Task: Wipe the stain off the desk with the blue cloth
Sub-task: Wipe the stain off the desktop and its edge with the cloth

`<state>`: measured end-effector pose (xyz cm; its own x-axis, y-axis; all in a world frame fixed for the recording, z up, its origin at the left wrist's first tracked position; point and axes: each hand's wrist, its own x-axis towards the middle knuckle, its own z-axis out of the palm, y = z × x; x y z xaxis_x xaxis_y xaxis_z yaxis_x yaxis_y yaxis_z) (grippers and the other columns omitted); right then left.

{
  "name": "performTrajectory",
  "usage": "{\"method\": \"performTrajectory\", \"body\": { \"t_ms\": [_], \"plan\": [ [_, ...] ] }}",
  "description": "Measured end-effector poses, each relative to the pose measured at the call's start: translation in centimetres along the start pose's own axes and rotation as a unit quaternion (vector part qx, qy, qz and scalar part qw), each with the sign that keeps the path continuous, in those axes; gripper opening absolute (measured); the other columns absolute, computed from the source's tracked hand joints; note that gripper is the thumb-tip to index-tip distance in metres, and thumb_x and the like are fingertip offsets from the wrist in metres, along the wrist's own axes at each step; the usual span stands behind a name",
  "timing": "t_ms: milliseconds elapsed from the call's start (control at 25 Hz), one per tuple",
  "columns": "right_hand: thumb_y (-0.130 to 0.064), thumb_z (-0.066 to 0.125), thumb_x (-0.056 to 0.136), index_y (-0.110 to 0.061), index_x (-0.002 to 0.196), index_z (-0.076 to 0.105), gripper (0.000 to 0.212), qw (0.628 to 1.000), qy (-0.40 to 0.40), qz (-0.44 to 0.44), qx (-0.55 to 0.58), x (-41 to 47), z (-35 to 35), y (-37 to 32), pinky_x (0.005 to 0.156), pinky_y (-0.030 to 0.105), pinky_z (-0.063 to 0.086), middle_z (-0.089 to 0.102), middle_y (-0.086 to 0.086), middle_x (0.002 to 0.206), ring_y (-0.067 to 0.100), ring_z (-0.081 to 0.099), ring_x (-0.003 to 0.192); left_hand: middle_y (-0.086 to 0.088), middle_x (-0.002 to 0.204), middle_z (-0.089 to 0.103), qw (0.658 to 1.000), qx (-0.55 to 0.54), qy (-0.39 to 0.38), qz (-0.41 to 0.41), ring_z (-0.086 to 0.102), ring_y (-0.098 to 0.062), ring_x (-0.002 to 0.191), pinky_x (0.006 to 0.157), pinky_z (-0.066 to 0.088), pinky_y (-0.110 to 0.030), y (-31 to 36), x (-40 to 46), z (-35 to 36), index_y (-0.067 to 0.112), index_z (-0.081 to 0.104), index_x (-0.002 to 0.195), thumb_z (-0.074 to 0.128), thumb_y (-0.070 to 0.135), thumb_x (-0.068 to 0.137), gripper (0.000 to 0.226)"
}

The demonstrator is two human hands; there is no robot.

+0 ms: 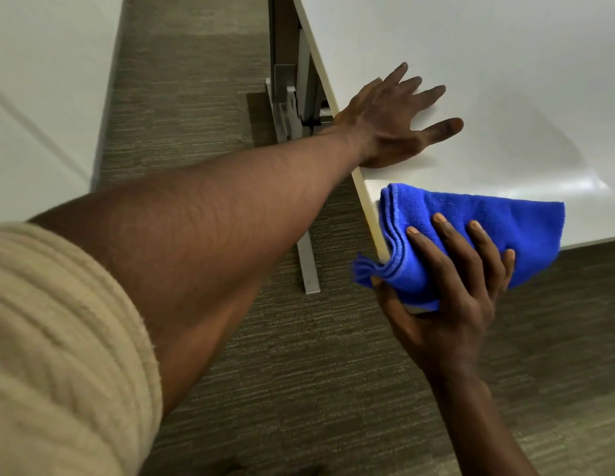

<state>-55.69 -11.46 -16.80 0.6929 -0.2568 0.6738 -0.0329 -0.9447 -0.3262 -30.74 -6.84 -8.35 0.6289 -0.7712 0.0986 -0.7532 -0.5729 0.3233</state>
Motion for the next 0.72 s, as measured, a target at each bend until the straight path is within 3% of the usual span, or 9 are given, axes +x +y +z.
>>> {"method": "performTrajectory", "body": {
  "t_ms": [160, 280, 440, 560, 720],
  "plan": [
    [-0.054, 0.066, 0.093, -0.026, 0.12, 0.073, 0.04, 0.993, 0.095, 0.043, -0.05, 0.4, 2.8, -1.9, 0.118, 0.069, 0.023, 0.07, 0.009, 0.13, 0.037, 0.052, 0.133, -0.002, 0.167, 0.029, 1.0, 0.004, -0.002, 0.004, 0.007, -0.023, 0.159, 0.127, 0.012, -0.046, 0.0, 0.1, 0.0, 0.029, 0.027, 0.161, 0.025, 0.076, 0.096, 0.08],
    [-0.05, 0.063, 0.097, -0.027, 0.117, 0.077, 0.034, 0.988, 0.127, 0.065, -0.059, 0.9, 3.5, -2.9, 0.117, 0.063, 0.027, 0.074, 0.005, 0.124, 0.034, 0.058, 0.126, -0.001, 0.167, 0.03, 1.0, -0.001, 0.002, -0.001, 0.007, -0.022, 0.159, 0.127, 0.012, -0.045, 0.1, -0.1, 0.1, 0.03, 0.028, 0.161, 0.026, 0.076, 0.096, 0.08],
    [-0.046, 0.061, 0.1, -0.025, 0.12, 0.077, 0.033, 0.994, 0.094, 0.047, -0.031, 1.5, 2.4, -2.5, 0.11, 0.06, 0.035, 0.073, 0.001, 0.127, 0.028, 0.058, 0.125, -0.001, 0.166, 0.031, 1.0, -0.002, 0.004, 0.0, 0.008, -0.022, 0.159, 0.127, 0.013, -0.044, 0.1, -0.2, 0.0, 0.029, 0.028, 0.161, 0.026, 0.076, 0.097, 0.079],
    [-0.045, 0.05, 0.104, -0.021, 0.131, 0.07, 0.041, 0.999, 0.047, 0.015, 0.007, 0.4, 1.1, -1.4, 0.115, 0.056, 0.03, 0.066, 0.002, 0.14, 0.028, 0.053, 0.135, -0.001, 0.166, 0.032, 1.0, -0.008, 0.002, -0.002, 0.008, -0.022, 0.159, 0.127, 0.012, -0.045, 0.1, -0.2, 0.0, 0.03, 0.029, 0.161, 0.027, 0.076, 0.097, 0.079],
    [-0.049, 0.056, 0.1, -0.023, 0.137, 0.065, 0.046, 0.998, 0.025, -0.017, -0.054, -0.1, 1.1, -1.1, 0.113, 0.06, 0.034, 0.064, 0.005, 0.143, 0.033, 0.054, 0.136, -0.001, 0.166, 0.033, 1.0, -0.019, 0.006, 0.0, 0.007, -0.022, 0.159, 0.127, 0.011, -0.045, 0.0, -0.1, 0.1, 0.03, 0.028, 0.161, 0.027, 0.076, 0.096, 0.08]
  ]
}}
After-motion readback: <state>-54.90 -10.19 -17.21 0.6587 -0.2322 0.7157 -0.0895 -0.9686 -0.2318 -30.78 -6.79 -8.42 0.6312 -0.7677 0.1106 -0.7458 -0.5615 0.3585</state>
